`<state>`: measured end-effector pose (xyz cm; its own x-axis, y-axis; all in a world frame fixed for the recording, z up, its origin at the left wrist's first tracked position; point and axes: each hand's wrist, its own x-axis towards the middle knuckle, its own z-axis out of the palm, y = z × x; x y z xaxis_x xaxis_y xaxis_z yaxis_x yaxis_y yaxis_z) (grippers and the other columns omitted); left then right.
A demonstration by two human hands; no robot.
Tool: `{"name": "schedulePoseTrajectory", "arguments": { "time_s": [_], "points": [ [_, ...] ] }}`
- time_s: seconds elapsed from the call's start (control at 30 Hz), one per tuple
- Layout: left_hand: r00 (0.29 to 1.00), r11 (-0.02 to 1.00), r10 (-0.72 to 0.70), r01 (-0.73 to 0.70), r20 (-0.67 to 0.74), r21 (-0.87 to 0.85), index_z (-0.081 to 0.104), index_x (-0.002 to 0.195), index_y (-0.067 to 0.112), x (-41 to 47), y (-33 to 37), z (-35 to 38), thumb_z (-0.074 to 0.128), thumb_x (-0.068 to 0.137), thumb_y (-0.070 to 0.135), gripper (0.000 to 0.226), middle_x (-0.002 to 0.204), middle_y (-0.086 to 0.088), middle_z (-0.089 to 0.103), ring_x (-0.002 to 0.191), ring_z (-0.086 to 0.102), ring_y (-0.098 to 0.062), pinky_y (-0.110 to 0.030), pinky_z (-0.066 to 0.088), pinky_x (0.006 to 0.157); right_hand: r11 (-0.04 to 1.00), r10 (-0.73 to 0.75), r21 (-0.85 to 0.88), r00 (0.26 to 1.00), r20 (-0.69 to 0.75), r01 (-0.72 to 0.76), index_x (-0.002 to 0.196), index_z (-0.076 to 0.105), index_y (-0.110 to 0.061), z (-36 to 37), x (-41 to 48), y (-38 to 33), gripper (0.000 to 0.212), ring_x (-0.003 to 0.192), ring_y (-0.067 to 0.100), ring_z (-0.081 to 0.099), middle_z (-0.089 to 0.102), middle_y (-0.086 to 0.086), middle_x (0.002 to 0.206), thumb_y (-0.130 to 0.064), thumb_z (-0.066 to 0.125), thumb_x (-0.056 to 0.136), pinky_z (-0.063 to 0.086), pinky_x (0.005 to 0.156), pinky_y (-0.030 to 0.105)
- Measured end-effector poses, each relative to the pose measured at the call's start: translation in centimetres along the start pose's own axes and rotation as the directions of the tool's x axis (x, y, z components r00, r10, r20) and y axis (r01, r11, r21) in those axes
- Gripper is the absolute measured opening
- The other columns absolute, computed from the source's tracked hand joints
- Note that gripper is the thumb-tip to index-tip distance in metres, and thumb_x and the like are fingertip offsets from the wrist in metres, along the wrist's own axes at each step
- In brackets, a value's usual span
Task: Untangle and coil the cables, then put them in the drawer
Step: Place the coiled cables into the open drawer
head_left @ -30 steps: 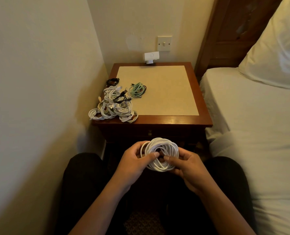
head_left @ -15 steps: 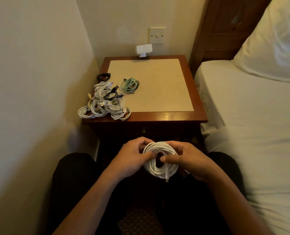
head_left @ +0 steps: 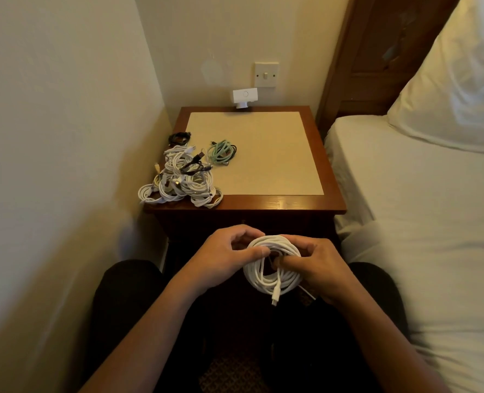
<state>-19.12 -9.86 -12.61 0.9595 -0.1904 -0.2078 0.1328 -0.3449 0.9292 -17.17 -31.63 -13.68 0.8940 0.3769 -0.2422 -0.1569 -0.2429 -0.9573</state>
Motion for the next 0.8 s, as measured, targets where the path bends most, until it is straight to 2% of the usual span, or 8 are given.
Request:
{"name": "schedulePoseTrajectory", "arguments": {
  "time_s": [0.07,0.13,0.23,0.33,0.43,0.53,0.7,0.8],
  "points": [
    [0.996,0.988,-0.059,0.049,-0.064,-0.146,0.072,0.118,0.031,0.4,-0.8,0.1,0.071,0.092,0.042,0.028,0.114,0.010,0.074,0.108,0.068,-0.004,-0.029,0.054,0.096,1.000,-0.011,-0.005,0.998,-0.062,0.011,0.113,0.079,-0.030,0.0,0.4,0.3,0.041,0.092,0.020,0.077,0.080,0.001,0.098,0.000,0.075,0.085,0.060,0.091,0.044],
    [0.968,0.955,-0.171,0.118,-0.181,-0.274,0.073,0.114,0.027,1.6,-2.5,0.2,0.065,0.097,0.040,0.022,0.112,0.007,0.075,0.107,0.069,-0.009,-0.035,0.055,0.098,1.000,-0.003,0.012,0.992,-0.130,0.005,0.109,0.080,-0.031,-0.2,0.8,0.5,0.040,0.089,0.020,0.077,0.080,0.000,0.095,0.000,0.077,0.083,0.060,0.087,0.043],
    [0.890,0.926,-0.328,0.237,-0.317,-0.293,0.072,0.104,0.023,4.4,-6.0,0.4,0.061,0.101,0.030,0.013,0.106,0.000,0.074,0.104,0.070,-0.019,-0.039,0.054,0.097,0.999,0.002,0.035,0.983,-0.181,0.004,0.106,0.081,-0.031,-1.0,1.3,0.7,0.040,0.088,0.022,0.077,0.080,0.003,0.094,0.001,0.077,0.082,0.060,0.087,0.044],
    [0.844,0.902,-0.419,0.347,-0.334,-0.256,0.068,0.108,0.022,7.7,-9.1,0.9,0.066,0.098,0.030,0.013,0.107,-0.002,0.071,0.102,0.068,-0.020,-0.042,0.056,0.097,0.998,-0.017,0.048,0.978,-0.208,0.028,0.108,0.081,-0.030,-1.9,1.6,0.4,0.040,0.090,0.023,0.077,0.080,0.003,0.096,0.000,0.076,0.083,0.060,0.089,0.045],
    [0.813,0.871,-0.480,0.396,-0.331,-0.291,0.069,0.115,0.015,11.1,-11.0,1.6,0.073,0.092,0.039,0.033,0.101,-0.002,0.073,0.096,0.072,-0.019,-0.045,0.058,0.095,0.996,-0.014,0.086,0.969,-0.247,0.036,0.101,0.082,-0.035,-2.7,1.9,0.0,0.038,0.080,0.018,0.076,0.080,0.003,0.090,-0.001,0.077,0.083,0.057,0.070,0.030],
    [0.811,0.823,-0.498,0.329,-0.308,-0.463,0.070,0.111,0.005,13.5,-11.5,2.4,0.075,0.093,0.033,0.034,0.096,-0.010,0.076,0.087,0.075,-0.023,-0.039,0.062,0.084,0.992,-0.004,0.117,0.960,-0.280,0.039,0.101,0.081,-0.035,-3.3,2.4,-0.3,0.037,0.074,0.017,0.074,0.080,0.005,0.086,-0.003,0.077,0.083,0.051,0.058,0.022],
    [0.790,0.807,-0.519,0.328,-0.326,-0.491,0.072,0.096,0.008,14.1,-11.4,2.5,0.072,0.095,0.028,0.020,0.087,-0.012,0.076,0.075,0.075,-0.023,-0.028,0.059,0.066,0.988,-0.031,0.135,0.955,-0.296,0.074,0.108,0.081,-0.028,-3.4,3.2,0.0,0.036,0.087,0.021,0.076,0.080,0.004,0.094,-0.003,0.077,0.083,0.056,0.075,0.033],
    [0.782,0.829,-0.515,0.351,-0.351,-0.435,0.076,0.097,0.010,13.0,-11.6,2.6,0.072,0.094,0.029,0.020,0.081,-0.008,0.078,0.072,0.076,-0.021,-0.028,0.055,0.062,0.982,-0.041,0.163,0.948,-0.315,0.097,0.103,0.082,-0.029,-3.2,3.5,-0.3,0.036,0.085,0.021,0.075,0.080,0.005,0.093,-0.001,0.078,0.081,0.057,0.076,0.037]
  ]
}}
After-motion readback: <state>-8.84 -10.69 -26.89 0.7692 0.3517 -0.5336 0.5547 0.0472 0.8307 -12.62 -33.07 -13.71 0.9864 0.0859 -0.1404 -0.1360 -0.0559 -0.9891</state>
